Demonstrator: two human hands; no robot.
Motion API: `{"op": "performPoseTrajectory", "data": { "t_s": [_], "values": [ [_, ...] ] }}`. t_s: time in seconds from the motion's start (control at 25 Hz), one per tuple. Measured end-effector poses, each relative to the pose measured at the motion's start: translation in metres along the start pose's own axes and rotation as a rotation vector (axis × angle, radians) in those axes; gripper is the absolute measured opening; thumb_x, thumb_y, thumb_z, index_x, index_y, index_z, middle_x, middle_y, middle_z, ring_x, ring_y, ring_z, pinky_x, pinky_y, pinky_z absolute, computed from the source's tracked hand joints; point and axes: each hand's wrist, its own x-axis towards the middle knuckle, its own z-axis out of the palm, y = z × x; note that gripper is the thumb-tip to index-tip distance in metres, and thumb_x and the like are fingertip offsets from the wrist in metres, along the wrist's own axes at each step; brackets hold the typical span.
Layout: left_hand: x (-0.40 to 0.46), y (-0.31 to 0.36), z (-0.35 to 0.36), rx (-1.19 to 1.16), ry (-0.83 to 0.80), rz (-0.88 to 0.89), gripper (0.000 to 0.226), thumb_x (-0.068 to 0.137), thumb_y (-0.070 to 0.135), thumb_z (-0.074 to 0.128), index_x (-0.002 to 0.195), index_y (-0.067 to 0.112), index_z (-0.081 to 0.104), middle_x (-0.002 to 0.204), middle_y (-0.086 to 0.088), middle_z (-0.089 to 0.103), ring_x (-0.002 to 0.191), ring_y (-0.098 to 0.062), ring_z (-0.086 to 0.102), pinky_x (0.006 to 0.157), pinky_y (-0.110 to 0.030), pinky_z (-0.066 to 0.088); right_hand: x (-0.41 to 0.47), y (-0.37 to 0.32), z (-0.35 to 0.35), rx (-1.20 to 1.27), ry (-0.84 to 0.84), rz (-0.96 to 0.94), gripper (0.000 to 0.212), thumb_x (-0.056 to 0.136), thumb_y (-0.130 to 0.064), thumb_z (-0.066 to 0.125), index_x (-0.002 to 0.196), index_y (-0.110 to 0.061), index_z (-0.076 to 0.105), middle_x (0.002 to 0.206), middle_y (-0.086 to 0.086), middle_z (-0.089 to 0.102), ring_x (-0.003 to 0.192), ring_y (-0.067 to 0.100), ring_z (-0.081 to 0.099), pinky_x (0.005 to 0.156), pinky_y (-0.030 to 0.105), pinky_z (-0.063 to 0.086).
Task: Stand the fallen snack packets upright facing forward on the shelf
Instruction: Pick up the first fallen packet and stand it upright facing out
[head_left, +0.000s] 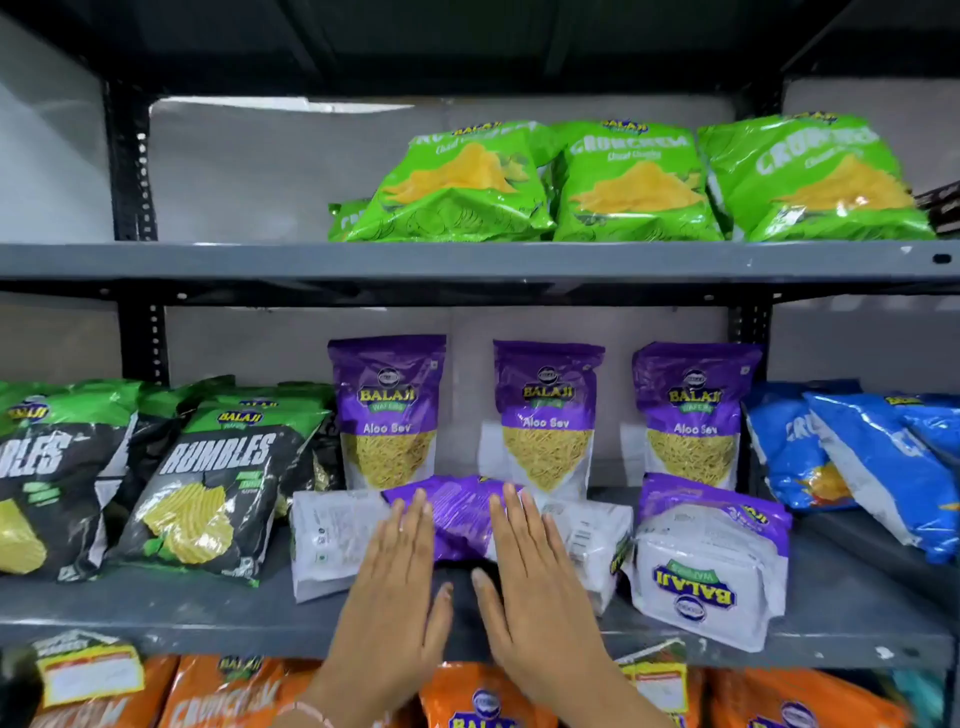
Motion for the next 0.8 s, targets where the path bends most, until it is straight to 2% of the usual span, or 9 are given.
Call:
{"op": "performPoseTrajectory", "data": {
  "t_s": [0.08,0.16,0.28,0.44,0.56,0.6,0.64,0.72,0.8],
  "values": [
    [-0.022,0.003,0.012,0.02,-0.072,0.032,0.077,0.08,0.035,0.052,0.147,-0.001,0.042,0.16,-0.012,0.032,0.148,-0.028,0.028,0.118,-0.038,0.018,-0.017,0.0,0.016,-0.01,-0.085,-0.04,0.062,0.093,-0.039,0.047,0.145,-0.005,0.054,0.154,0.011,0.051,0.142,0.027,0.049,0.111,0.038,0.031],
    [-0.045,0.006,0.021,0.023,-0.185,0.046,0.069,0.073,0.038,0.054,0.133,0.004,0.062,0.147,-0.008,0.053,0.137,-0.024,0.039,0.116,-0.033,0.016,-0.038,-0.001,0.031,-0.04,-0.214,-0.009,0.059,0.098,-0.04,0.032,0.129,-0.007,0.071,0.138,0.01,0.067,0.124,0.024,0.067,0.106,0.034,0.035],
    [-0.049,-0.002,0.034,-0.027,-0.098,0.027,0.056,0.066,0.036,0.053,0.111,0.012,0.077,0.12,-0.003,0.075,0.116,-0.019,0.057,0.112,-0.028,0.022,-0.037,0.002,0.048,-0.026,-0.304,-0.023,0.073,0.1,-0.042,0.017,0.101,-0.012,0.084,0.109,0.007,0.081,0.093,0.02,0.08,0.096,0.032,0.039],
    [-0.048,-0.002,0.037,-0.083,-0.051,0.023,0.059,0.061,0.037,0.052,0.116,0.02,0.066,0.11,0.001,0.078,0.111,-0.014,0.054,0.095,-0.03,0.04,-0.036,0.002,0.055,-0.036,-0.235,0.0,0.077,0.101,-0.042,0.016,0.084,-0.013,0.086,0.091,0.004,0.083,0.076,0.018,0.081,0.088,0.027,0.039],
    [-0.045,0.001,0.033,-0.113,-0.074,-0.023,0.056,0.063,0.041,0.05,0.116,0.025,0.057,0.107,0.005,0.079,0.109,-0.012,0.059,0.091,-0.027,0.041,-0.029,0.002,0.045,0.081,-0.286,0.145,0.047,0.087,-0.042,0.043,0.094,-0.021,0.084,0.096,0.003,0.083,0.075,0.013,0.079,0.088,0.023,0.047],
    [-0.042,0.002,0.028,-0.128,-0.112,-0.046,0.055,0.063,0.042,0.05,0.115,0.026,0.06,0.107,0.006,0.079,0.106,-0.012,0.065,0.091,-0.027,0.042,-0.019,0.001,0.033,0.169,-0.344,0.205,0.043,0.083,-0.043,0.048,0.102,-0.024,0.082,0.103,0.002,0.082,0.082,0.011,0.079,0.082,0.022,0.053],
    [-0.038,0.005,0.018,-0.124,-0.143,-0.072,0.053,0.065,0.043,0.051,0.112,0.027,0.066,0.106,0.007,0.079,0.101,-0.013,0.071,0.09,-0.026,0.045,-0.009,0.004,0.023,0.178,-0.332,0.248,0.044,0.086,-0.042,0.049,0.118,-0.028,0.075,0.121,0.001,0.077,0.102,0.008,0.075,0.088,0.022,0.053],
    [-0.026,0.008,-0.009,-0.104,-0.231,-0.13,0.043,0.076,0.048,0.048,0.103,0.029,0.075,0.103,0.009,0.078,0.095,-0.01,0.073,0.087,-0.024,0.051,0.01,0.008,0.015,0.172,-0.301,0.275,0.054,0.097,-0.043,0.046,0.15,-0.035,0.044,0.162,-0.003,0.04,0.149,0.011,0.036,0.118,0.027,0.029],
    [0.0,-0.004,-0.035,-0.18,-0.262,-0.215,0.048,0.084,0.055,0.036,0.102,0.027,0.07,0.1,0.005,0.074,0.096,-0.01,0.066,0.085,-0.028,0.052,0.024,0.005,0.011,0.295,-0.43,0.375,0.067,0.096,-0.042,0.05,0.158,-0.035,0.025,0.17,-0.003,0.021,0.157,0.017,0.016,0.124,0.033,0.014]
  ]
}}
